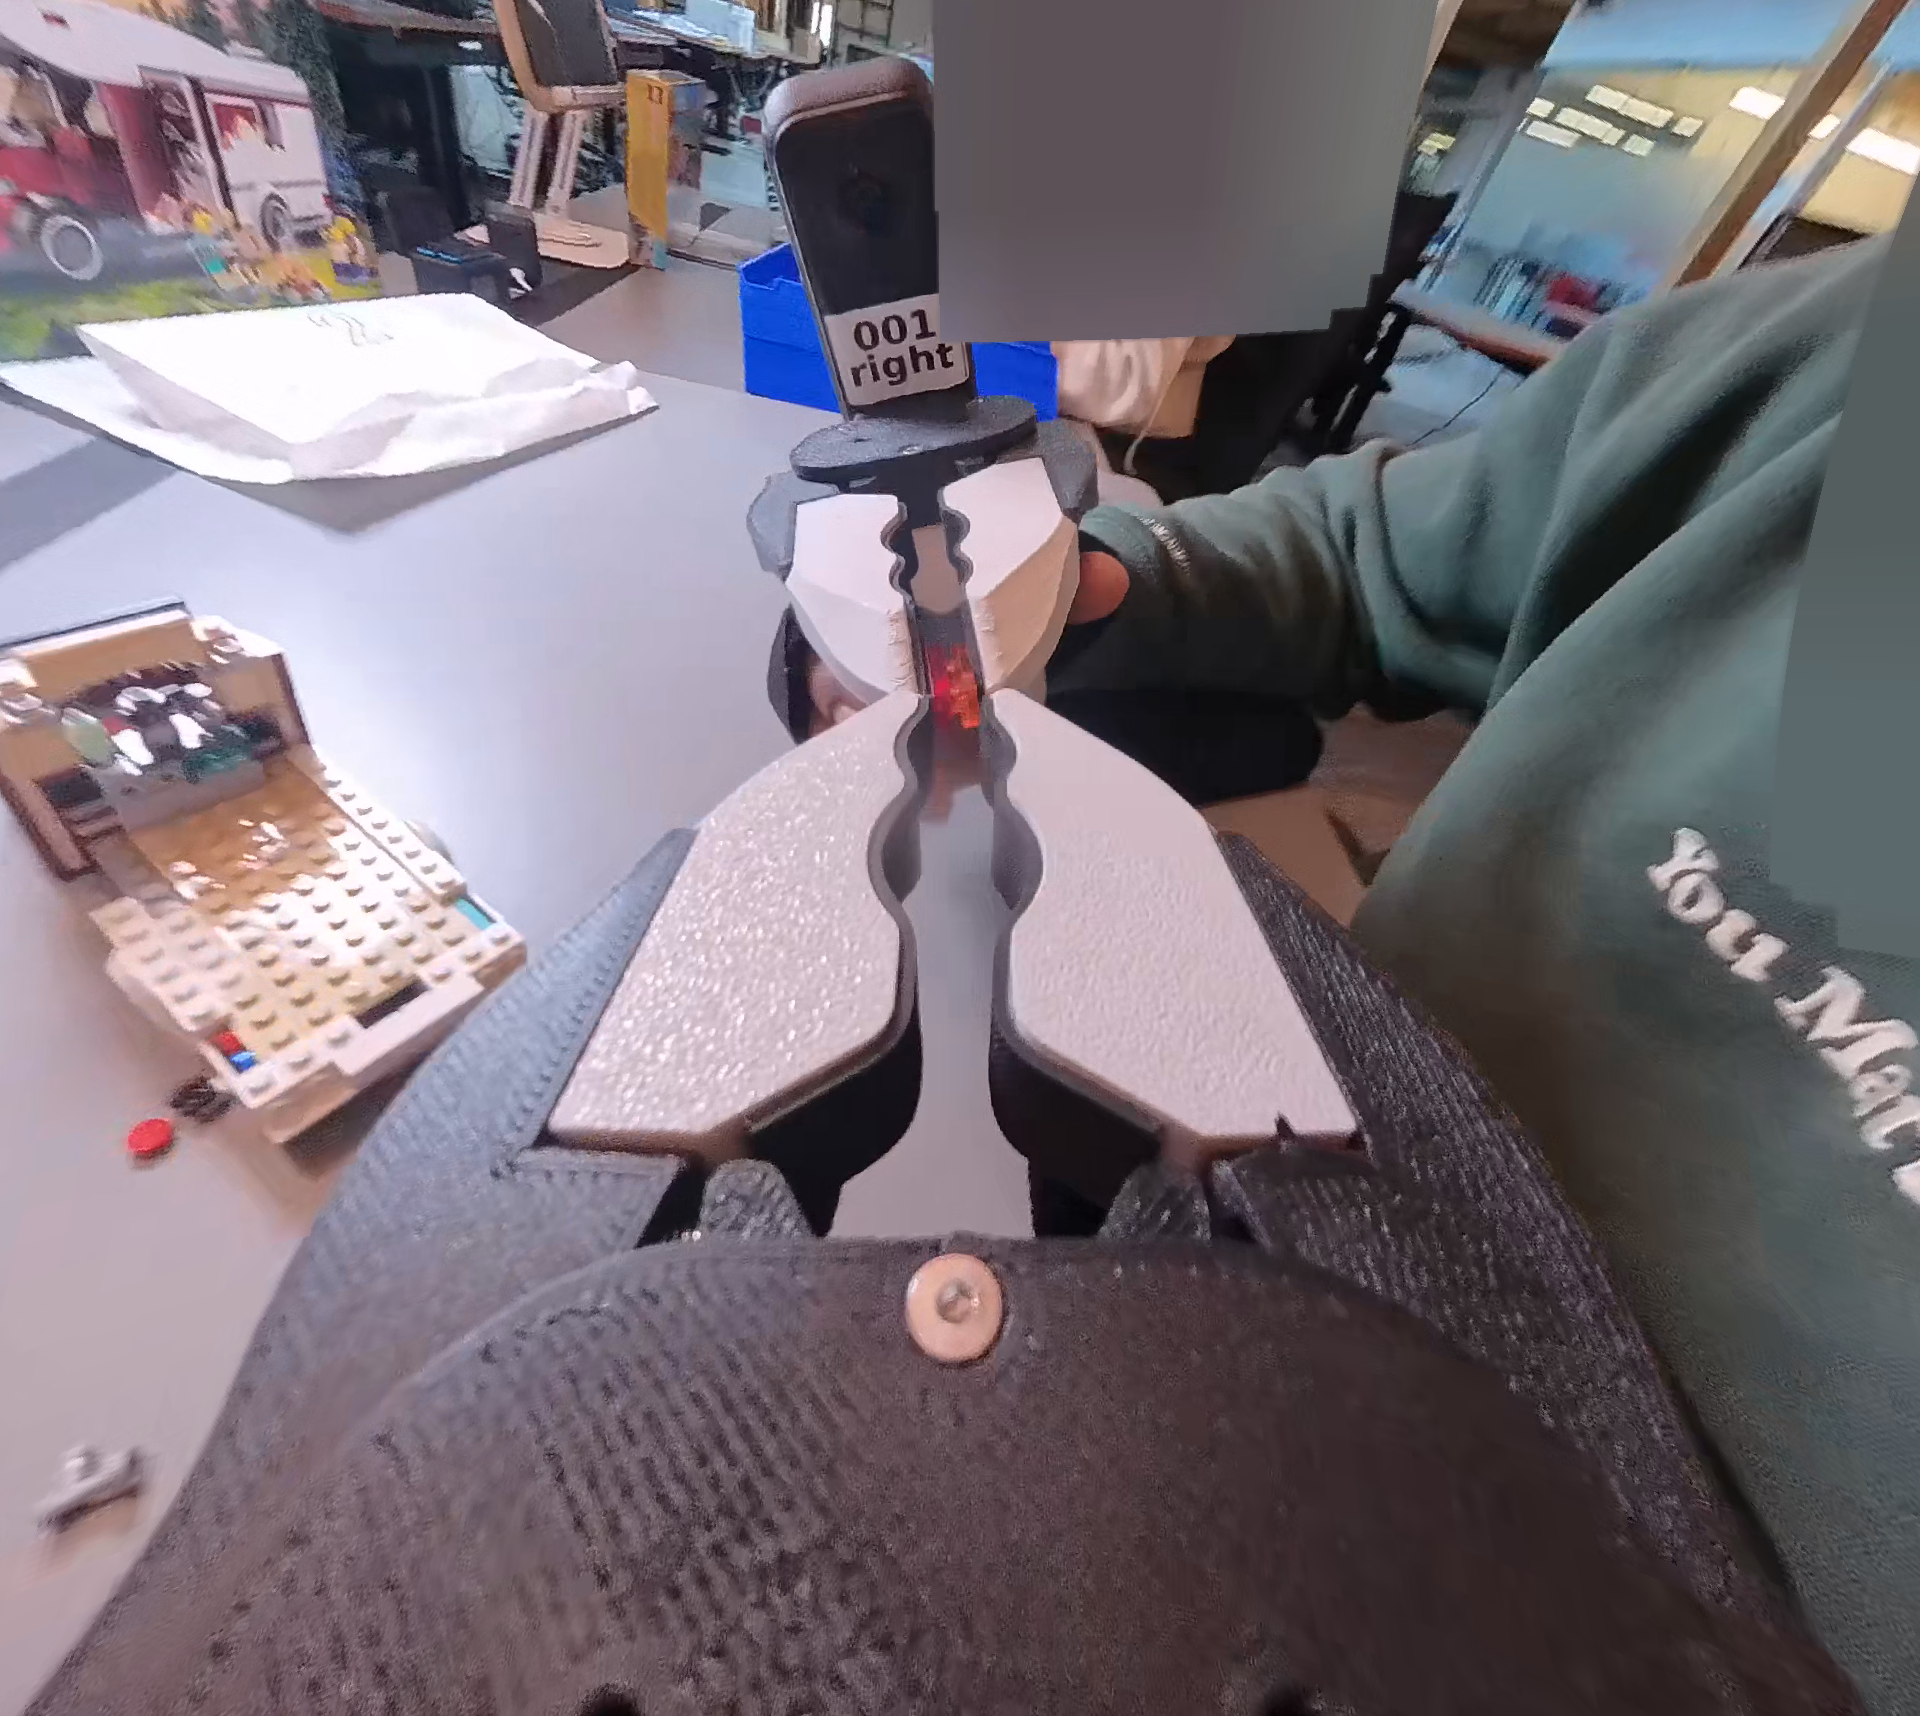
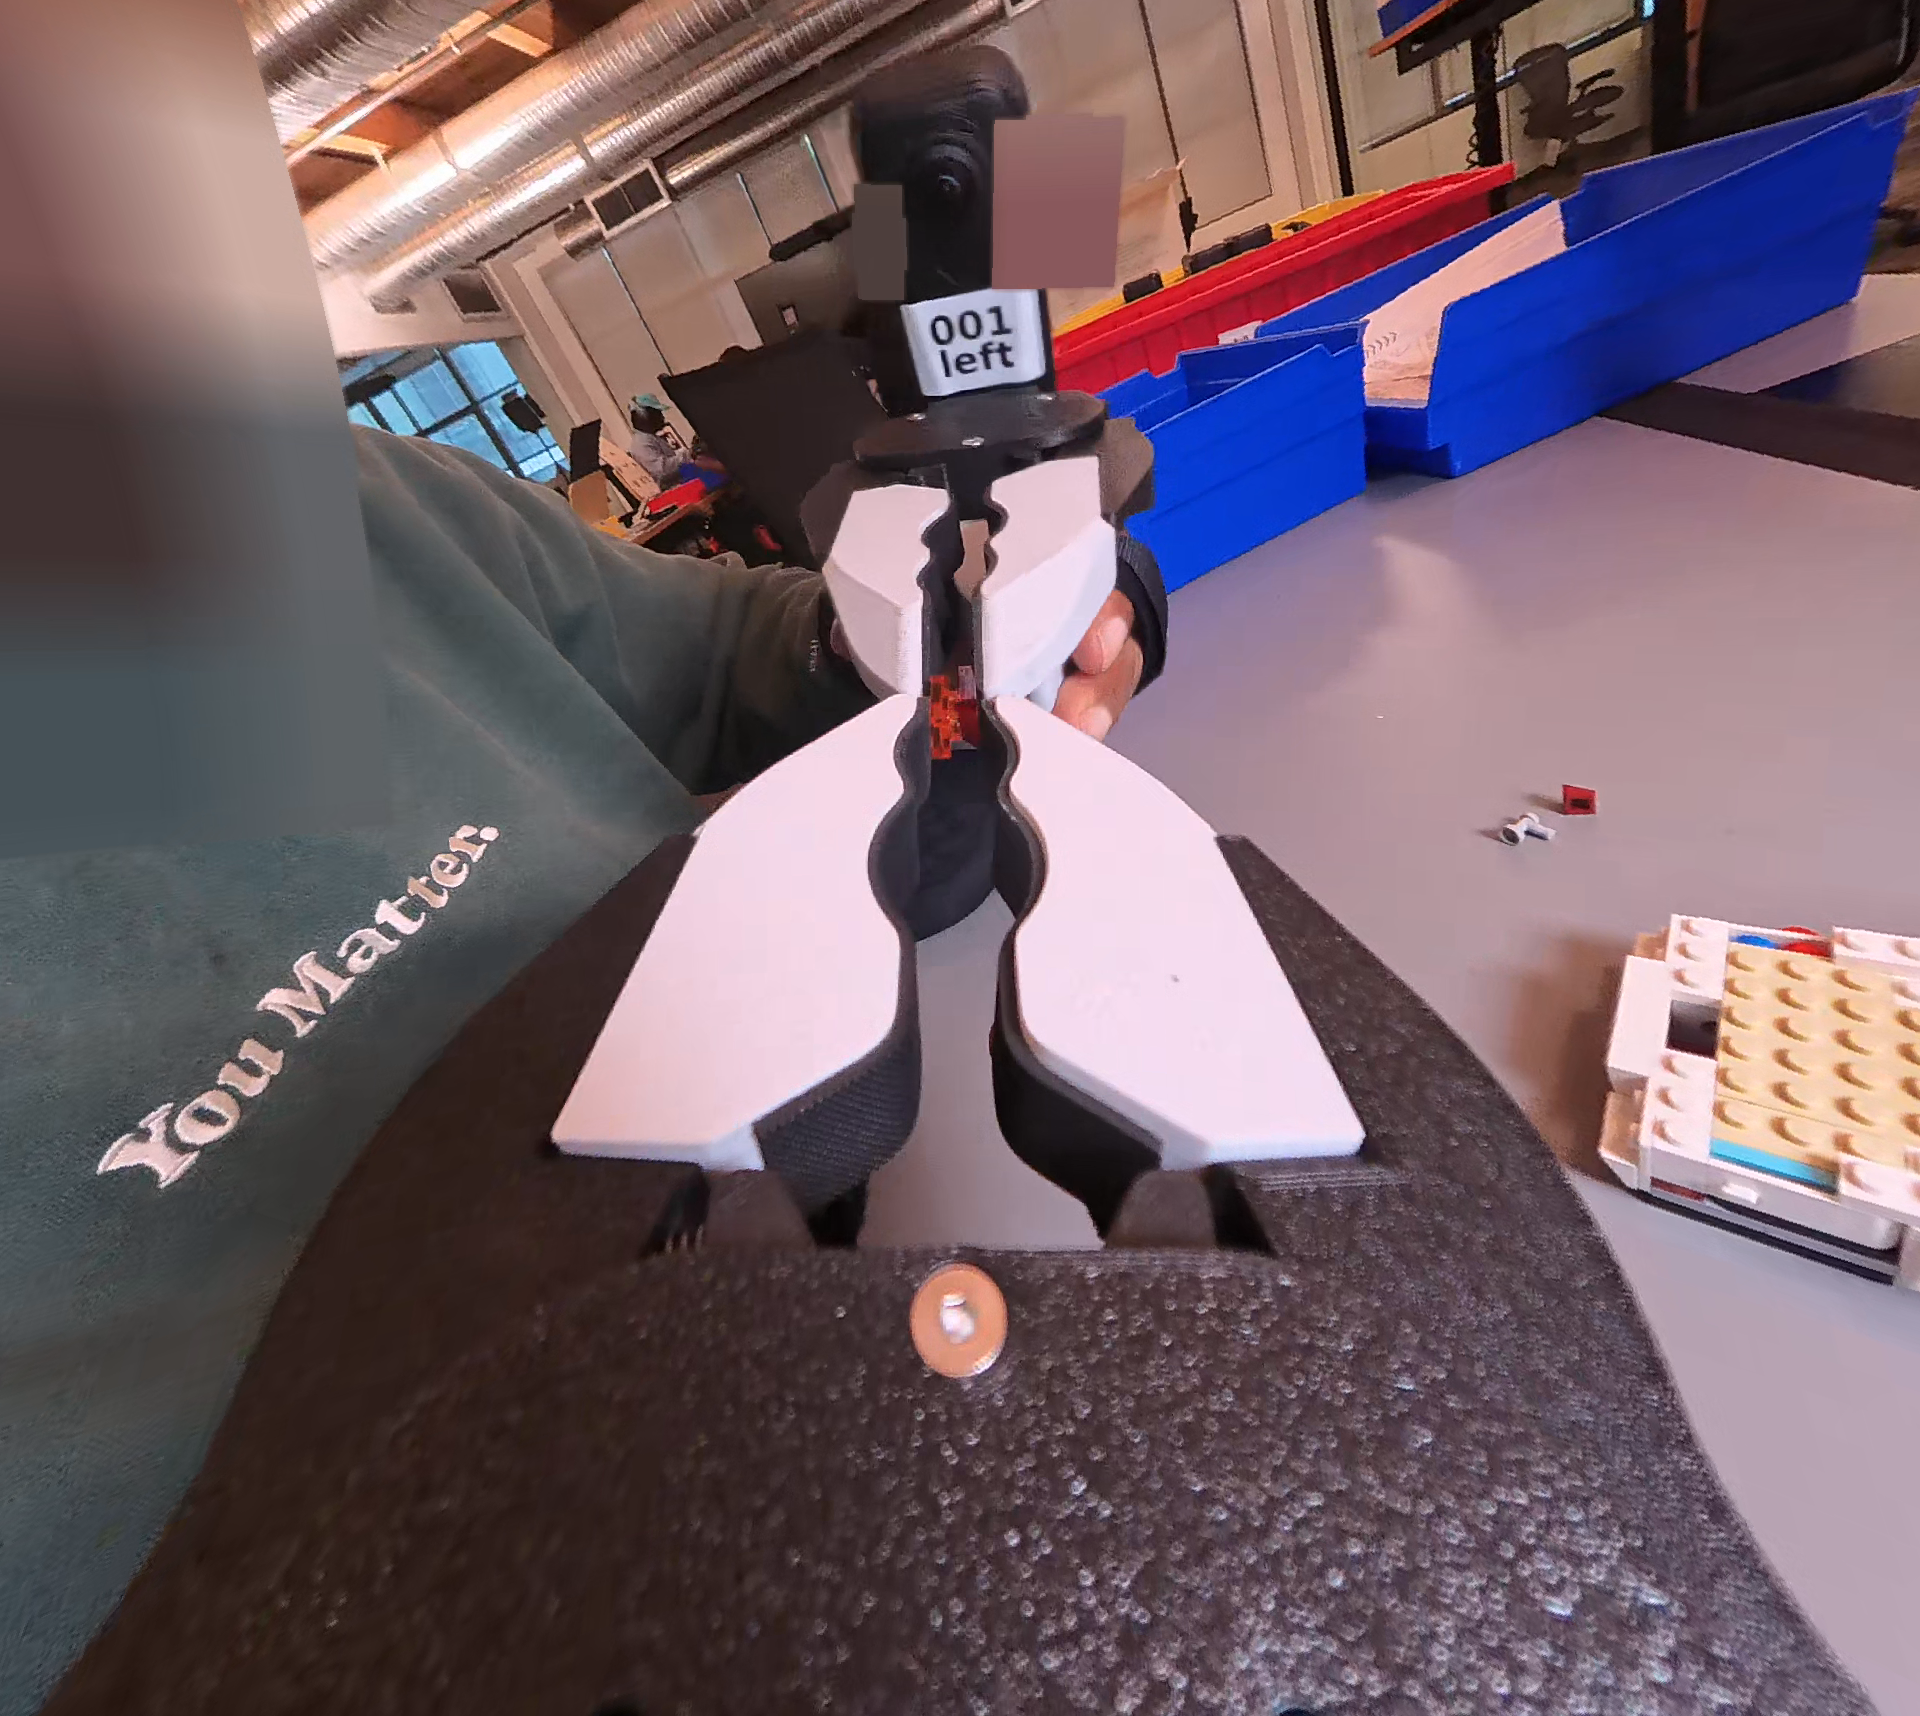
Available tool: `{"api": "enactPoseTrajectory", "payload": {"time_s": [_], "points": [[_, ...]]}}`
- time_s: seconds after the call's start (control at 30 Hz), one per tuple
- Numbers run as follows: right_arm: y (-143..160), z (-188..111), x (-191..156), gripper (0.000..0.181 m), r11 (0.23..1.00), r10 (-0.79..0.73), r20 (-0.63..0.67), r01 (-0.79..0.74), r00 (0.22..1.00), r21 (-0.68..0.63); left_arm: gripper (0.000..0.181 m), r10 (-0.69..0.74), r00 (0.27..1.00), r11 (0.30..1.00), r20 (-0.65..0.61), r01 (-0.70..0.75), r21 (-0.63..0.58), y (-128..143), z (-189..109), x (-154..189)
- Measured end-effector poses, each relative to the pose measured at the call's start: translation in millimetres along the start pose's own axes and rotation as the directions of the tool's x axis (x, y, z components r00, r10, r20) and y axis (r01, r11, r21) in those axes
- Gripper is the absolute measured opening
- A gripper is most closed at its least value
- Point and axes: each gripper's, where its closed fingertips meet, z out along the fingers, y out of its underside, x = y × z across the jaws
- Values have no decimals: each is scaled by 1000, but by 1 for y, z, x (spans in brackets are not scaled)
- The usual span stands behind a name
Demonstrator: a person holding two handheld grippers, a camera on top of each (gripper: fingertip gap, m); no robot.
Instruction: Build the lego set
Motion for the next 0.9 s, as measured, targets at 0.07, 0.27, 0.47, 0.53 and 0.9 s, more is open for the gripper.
{"api": "enactPoseTrajectory", "payload": {"time_s": [0.07,0.27,0.47,0.53,0.9], "points": [[0,0,0,8,1000,-9,-4,9,1000,-4,8,-78,996,997,-37,79,19,0,0,0],[7,-1,1,9,996,-69,-19,68,997,-59,8,-183,978,983,-101,184,-3,6,1,1],[18,-2,2,10,970,-177,-54,164,983,-182,8,-159,984,985,-86,151,-87,16,2,2],[21,-2,3,11,959,-200,-58,183,978,-215,7,-173,979,981,-104,162,-107,20,3,4],[46,-5,3,10,913,-214,-27,190,976,-361,7,-13,997,970,-79,-7,-241,45,7,6]]}}
